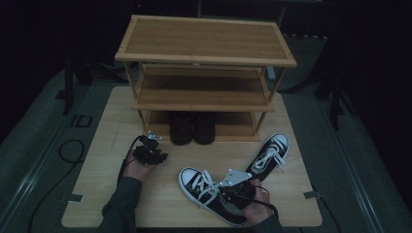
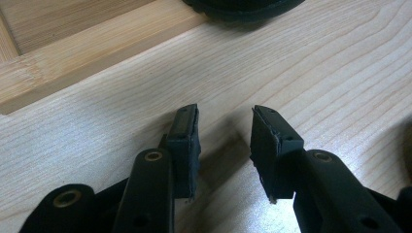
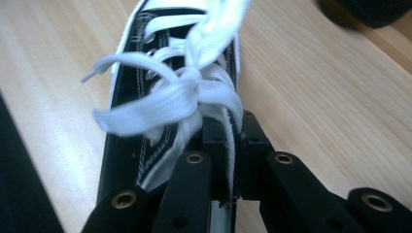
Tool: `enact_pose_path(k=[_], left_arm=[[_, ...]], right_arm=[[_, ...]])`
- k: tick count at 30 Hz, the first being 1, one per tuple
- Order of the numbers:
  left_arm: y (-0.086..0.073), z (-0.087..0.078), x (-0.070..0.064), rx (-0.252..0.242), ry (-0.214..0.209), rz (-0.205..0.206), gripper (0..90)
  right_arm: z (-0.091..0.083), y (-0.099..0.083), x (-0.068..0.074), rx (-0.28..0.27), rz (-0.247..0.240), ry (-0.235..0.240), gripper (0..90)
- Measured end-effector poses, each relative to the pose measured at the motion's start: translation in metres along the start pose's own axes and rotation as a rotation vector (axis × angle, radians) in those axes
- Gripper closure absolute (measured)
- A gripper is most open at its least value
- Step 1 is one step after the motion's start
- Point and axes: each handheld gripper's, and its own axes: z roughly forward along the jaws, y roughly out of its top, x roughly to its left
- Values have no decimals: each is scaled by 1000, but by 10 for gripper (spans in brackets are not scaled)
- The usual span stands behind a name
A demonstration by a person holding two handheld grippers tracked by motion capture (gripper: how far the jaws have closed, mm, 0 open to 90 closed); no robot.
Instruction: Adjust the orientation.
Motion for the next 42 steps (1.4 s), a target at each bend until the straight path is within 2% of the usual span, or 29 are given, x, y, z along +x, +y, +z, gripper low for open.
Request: enact_pose_path(k=[8, 15, 17, 20, 24, 25, 26, 27, 31, 34, 42], left_arm=[[0, 0, 0, 1, 1, 1, 634], [1, 0, 0, 2, 3, 4, 632], [0, 0, 0, 1, 2, 3, 633], [0, 0, 0, -2, 0, -1, 633], [0, 0, 0, -3, 1, -1, 633], [0, 0, 0, -3, 1, -1, 632], [0, 1, 0, -2, 1, 0, 632], [1, 1, 0, -2, 1, -1, 632], [1, 1, 0, -2, 0, 0, 633], [1, 1, 0, 0, 0, 3, 632], [1, 1, 0, 1, 1, 4, 632]], right_arm=[[-2, -4, -23, -4, 99, -74, 854], [4, -1, -28, -15, 172, -108, 854], [6, 0, -30, -13, 175, -115, 851], [6, 0, -34, 1, 174, -84, 797], [-3, 1, -35, 13, 131, -65, 675], [-3, 1, -35, 13, 131, -65, 675], [-6, 1, -35, 11, 126, -54, 651], [-14, 0, -38, 4, 119, -21, 631], [-29, -4, -43, -19, 127, 21, 608], [-39, -6, -48, -34, 113, 14, 597], [-51, -12, -64, -80, 155, -31, 602]])
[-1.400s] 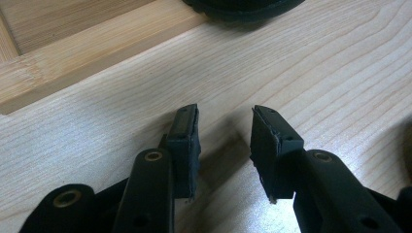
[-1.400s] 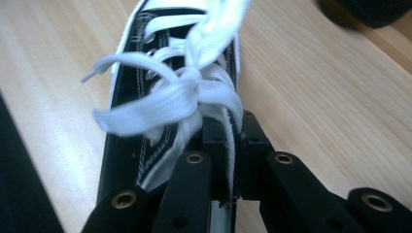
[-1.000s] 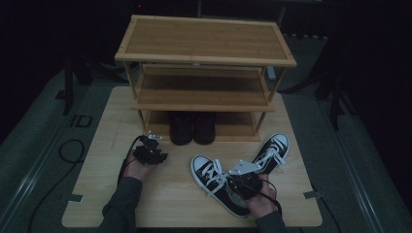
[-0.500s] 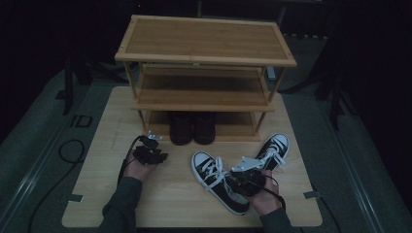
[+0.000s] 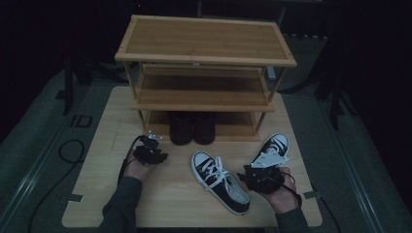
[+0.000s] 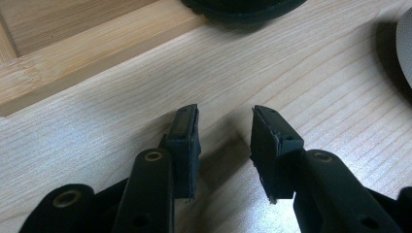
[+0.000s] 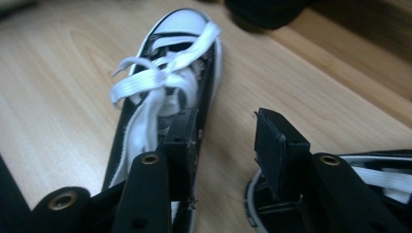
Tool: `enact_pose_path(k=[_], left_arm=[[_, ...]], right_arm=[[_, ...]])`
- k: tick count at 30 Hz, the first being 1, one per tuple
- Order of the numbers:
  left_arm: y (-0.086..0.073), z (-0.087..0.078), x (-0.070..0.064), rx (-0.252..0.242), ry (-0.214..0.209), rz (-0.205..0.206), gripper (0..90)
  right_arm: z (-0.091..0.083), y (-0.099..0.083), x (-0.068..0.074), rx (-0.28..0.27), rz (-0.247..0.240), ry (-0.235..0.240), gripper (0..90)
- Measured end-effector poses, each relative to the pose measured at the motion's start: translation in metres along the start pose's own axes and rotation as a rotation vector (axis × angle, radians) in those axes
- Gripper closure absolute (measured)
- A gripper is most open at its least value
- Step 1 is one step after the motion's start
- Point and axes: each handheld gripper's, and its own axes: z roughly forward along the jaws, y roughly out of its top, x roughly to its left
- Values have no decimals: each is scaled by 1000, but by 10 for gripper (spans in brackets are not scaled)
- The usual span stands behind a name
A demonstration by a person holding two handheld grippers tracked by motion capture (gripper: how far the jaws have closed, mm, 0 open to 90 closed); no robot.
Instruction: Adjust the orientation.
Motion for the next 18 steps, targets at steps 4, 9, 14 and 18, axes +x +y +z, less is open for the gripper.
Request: enact_pose_path(k=[4, 9, 14, 18], left_arm=[[0, 0, 0, 2, -2, 0, 632], [1, 0, 0, 1, -1, -1, 632], [0, 0, -1, 1, -2, -1, 631], [0, 0, -1, 1, -3, -2, 631]], right_arm=[[-1, -1, -5, -1, 9, -28, 645], [2, -2, -8, 17, 17, -77, 733], [4, -6, -12, 30, 39, -88, 730], [2, -9, -16, 29, 54, -97, 730]])
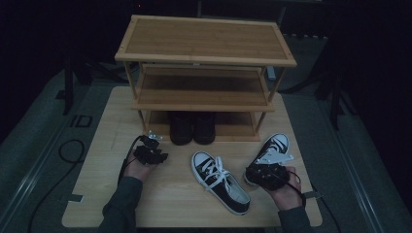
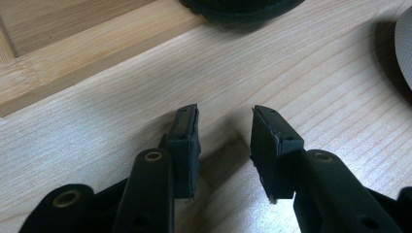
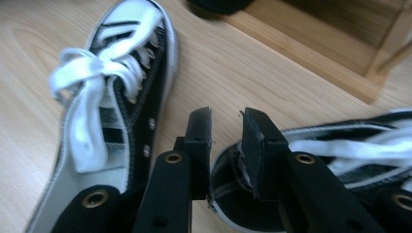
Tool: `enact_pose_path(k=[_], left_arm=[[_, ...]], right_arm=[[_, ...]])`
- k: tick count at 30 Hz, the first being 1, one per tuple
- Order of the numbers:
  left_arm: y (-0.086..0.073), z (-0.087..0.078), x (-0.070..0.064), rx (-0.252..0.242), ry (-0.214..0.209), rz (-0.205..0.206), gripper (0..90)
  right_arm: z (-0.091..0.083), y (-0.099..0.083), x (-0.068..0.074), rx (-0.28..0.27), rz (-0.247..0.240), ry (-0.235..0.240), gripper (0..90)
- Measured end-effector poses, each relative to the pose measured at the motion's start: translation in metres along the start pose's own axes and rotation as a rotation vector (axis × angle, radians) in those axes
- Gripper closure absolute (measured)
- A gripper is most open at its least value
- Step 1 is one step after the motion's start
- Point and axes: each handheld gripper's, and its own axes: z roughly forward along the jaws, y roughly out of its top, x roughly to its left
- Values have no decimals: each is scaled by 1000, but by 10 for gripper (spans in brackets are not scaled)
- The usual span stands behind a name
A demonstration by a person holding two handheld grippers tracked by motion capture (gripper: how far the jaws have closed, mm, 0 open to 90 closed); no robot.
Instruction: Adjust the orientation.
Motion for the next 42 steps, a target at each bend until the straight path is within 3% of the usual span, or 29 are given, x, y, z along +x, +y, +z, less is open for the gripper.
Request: enact_pose_path(k=[4, 9, 23, 34, 39, 42], left_arm=[[0, 0, 0, -2, -1, 0, 632], [-1, 0, 0, -3, -1, 0, 631], [-1, 0, 1, -3, -3, -2, 632], [-1, 0, 1, -5, -5, -6, 633], [0, 0, 1, -3, -2, -4, 633], [0, 0, 1, -3, -2, -3, 632]], right_arm=[[2, -2, -3, 28, 0, -28, 734], [5, -9, -4, 47, 3, -10, 797], [-20, -24, -7, 74, -24, 7, 806], [-39, -34, -5, 125, -82, 25, 828], [-46, -37, -10, 91, -55, 62, 783], [-52, -34, -14, 57, -34, 54, 762]])
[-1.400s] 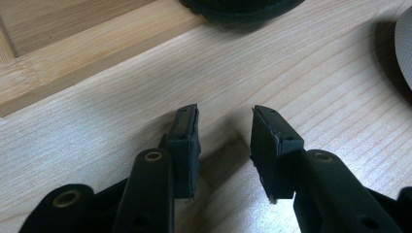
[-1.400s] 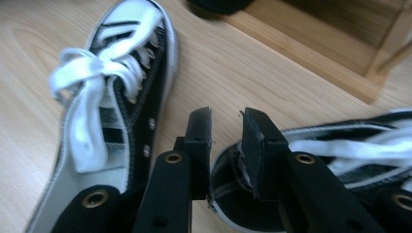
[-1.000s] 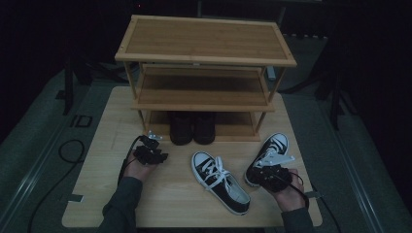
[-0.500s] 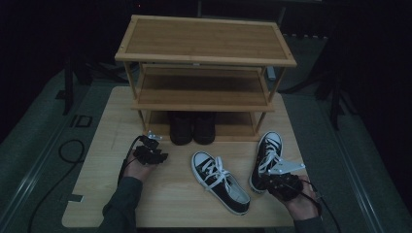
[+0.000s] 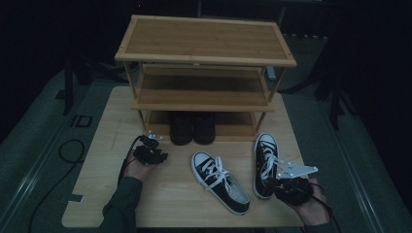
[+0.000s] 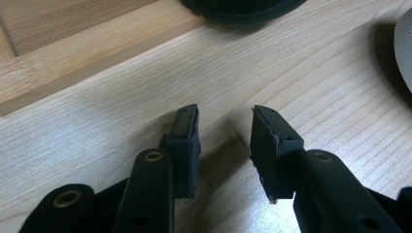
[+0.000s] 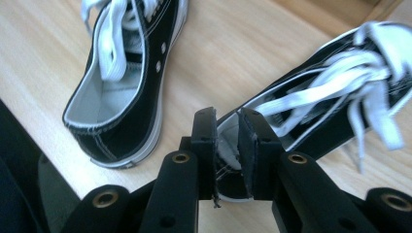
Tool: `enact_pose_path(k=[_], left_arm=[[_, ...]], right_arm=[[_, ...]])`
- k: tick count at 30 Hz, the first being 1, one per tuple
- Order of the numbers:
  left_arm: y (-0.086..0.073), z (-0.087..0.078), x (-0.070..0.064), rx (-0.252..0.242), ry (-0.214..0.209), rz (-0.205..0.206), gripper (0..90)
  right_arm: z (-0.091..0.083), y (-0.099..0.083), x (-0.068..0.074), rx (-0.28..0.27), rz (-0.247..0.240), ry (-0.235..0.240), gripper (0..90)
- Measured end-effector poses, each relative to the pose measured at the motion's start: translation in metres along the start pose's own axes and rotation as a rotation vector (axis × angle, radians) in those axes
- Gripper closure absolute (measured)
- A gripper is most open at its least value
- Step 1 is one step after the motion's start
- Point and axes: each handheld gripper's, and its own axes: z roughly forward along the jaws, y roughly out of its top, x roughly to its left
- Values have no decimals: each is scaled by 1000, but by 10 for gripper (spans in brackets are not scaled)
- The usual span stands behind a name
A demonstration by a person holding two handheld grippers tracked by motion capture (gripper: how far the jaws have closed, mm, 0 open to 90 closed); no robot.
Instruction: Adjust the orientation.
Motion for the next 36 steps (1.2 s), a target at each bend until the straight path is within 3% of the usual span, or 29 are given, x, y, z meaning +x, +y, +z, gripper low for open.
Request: enact_pose_path(k=[4, 13, 30, 33, 36], left_arm=[[0, 0, 0, -2, -1, 0, 631], [0, 0, 0, -2, -3, -2, 632], [1, 1, 0, 0, -3, 2, 630], [1, 1, 0, 2, -4, 3, 630], [1, 1, 0, 4, -3, 6, 630]], right_arm=[[-1, 3, -9, -9, 36, -41, 759], [19, 3, -25, 59, 88, -161, 762], [56, 11, -48, 84, 242, -227, 683], [65, 13, -50, 96, 246, -244, 703], [69, 14, -49, 102, 248, -273, 778]])
